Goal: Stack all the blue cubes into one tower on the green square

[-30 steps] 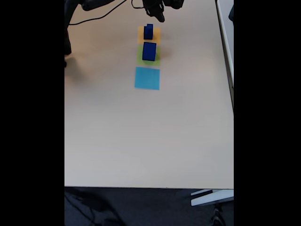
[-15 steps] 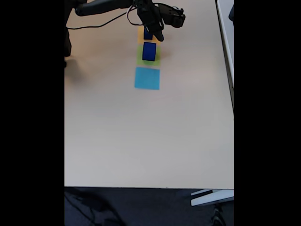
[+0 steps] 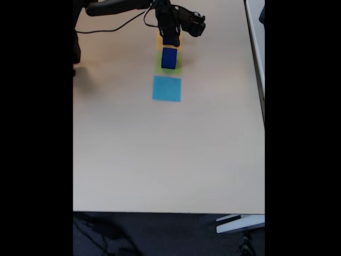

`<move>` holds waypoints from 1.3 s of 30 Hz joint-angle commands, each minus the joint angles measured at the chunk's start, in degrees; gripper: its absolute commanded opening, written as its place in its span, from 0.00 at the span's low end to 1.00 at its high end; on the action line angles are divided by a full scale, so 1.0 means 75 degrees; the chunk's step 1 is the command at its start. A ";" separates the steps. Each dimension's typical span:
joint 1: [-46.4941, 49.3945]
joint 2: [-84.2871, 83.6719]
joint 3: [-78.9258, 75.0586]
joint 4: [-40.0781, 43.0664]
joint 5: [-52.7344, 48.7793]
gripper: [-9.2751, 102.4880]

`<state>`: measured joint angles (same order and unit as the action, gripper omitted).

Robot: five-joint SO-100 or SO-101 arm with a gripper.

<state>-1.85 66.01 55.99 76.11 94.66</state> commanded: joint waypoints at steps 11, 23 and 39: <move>0.0059 0.0504 0.0633 -0.0188 0.0047 0.08; 0.0047 0.0152 0.0703 -0.0574 0.0000 0.08; -0.0117 0.0152 0.1242 -0.0902 0.0316 0.08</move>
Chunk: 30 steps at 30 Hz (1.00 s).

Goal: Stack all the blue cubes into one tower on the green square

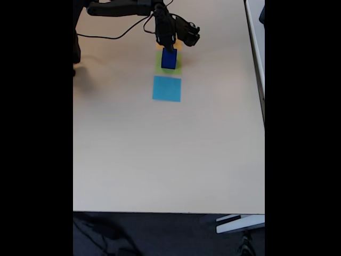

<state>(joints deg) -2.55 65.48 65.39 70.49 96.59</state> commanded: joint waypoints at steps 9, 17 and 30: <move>0.0000 0.0281 0.0105 -0.0211 0.0035 0.10; 0.0012 0.0293 0.0176 -0.0211 0.0059 0.12; 0.0023 0.0316 0.0199 -0.0246 0.0000 0.15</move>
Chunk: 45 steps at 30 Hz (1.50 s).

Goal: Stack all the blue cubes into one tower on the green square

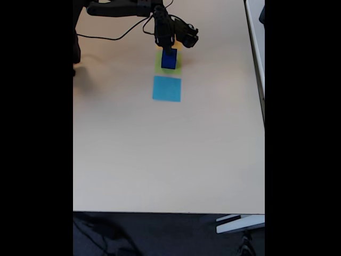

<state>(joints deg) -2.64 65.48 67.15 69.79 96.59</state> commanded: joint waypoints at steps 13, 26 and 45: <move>-0.0340 0.0480 -0.2496 -0.0246 0.0316 0.22; -0.1254 -0.0469 -0.4277 -0.0914 0.1992 0.35; -0.2297 -0.1488 -0.4172 -0.0035 0.1605 0.37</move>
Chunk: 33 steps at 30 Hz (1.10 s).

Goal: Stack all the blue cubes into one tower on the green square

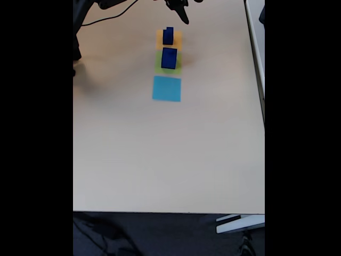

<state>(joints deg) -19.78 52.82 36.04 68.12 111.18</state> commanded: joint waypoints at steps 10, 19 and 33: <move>0.0211 0.0258 0.0469 0.0703 -0.1066 0.39; 0.0270 0.0070 0.0316 0.0633 -0.1137 0.39; 0.0234 -0.0059 0.0340 0.0984 -0.0797 0.45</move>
<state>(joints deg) -17.75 51.33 40.17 74.88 104.24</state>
